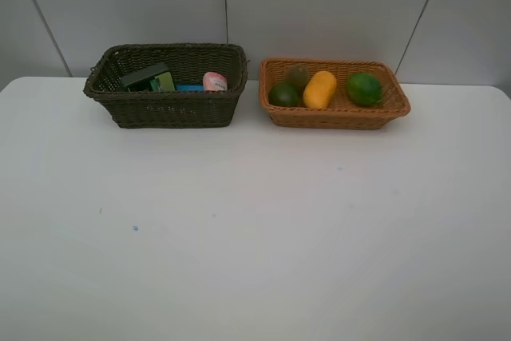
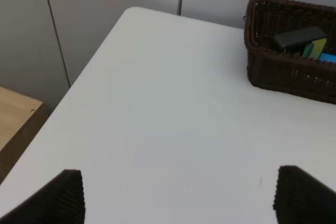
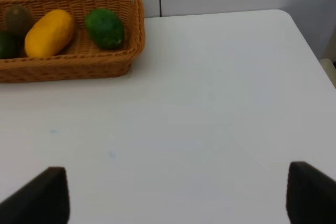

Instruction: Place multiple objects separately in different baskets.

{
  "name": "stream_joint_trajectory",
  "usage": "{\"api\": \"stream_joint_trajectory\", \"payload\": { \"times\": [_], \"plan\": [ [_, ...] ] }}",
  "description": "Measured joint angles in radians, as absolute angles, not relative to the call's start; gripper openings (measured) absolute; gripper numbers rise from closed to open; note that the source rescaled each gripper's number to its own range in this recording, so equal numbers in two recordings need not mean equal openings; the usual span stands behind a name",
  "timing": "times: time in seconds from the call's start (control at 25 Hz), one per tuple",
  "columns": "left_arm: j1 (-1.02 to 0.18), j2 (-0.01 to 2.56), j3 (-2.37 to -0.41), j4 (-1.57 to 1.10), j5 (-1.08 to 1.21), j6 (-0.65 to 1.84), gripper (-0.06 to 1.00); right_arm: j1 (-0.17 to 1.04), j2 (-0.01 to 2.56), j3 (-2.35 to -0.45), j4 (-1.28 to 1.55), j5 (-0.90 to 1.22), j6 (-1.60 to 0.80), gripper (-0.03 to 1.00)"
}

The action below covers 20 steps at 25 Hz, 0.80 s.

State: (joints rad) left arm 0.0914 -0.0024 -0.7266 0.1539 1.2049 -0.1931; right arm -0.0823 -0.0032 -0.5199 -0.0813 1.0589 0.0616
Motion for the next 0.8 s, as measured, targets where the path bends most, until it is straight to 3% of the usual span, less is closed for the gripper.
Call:
{"api": "stream_joint_trajectory", "payload": {
  "times": [0.4, 0.8],
  "plan": [
    [0.118, -0.007, -0.548, 0.076, 1.169, -0.193, 0.91, -0.082, -0.003, -0.520, -0.081, 1.059, 0.062, 1.00],
    [0.078, -0.007, -0.536, 0.073, 1.136, -0.190, 0.90, -0.082, -0.003, -0.520, -0.081, 1.059, 0.062, 1.00]
  ]
}}
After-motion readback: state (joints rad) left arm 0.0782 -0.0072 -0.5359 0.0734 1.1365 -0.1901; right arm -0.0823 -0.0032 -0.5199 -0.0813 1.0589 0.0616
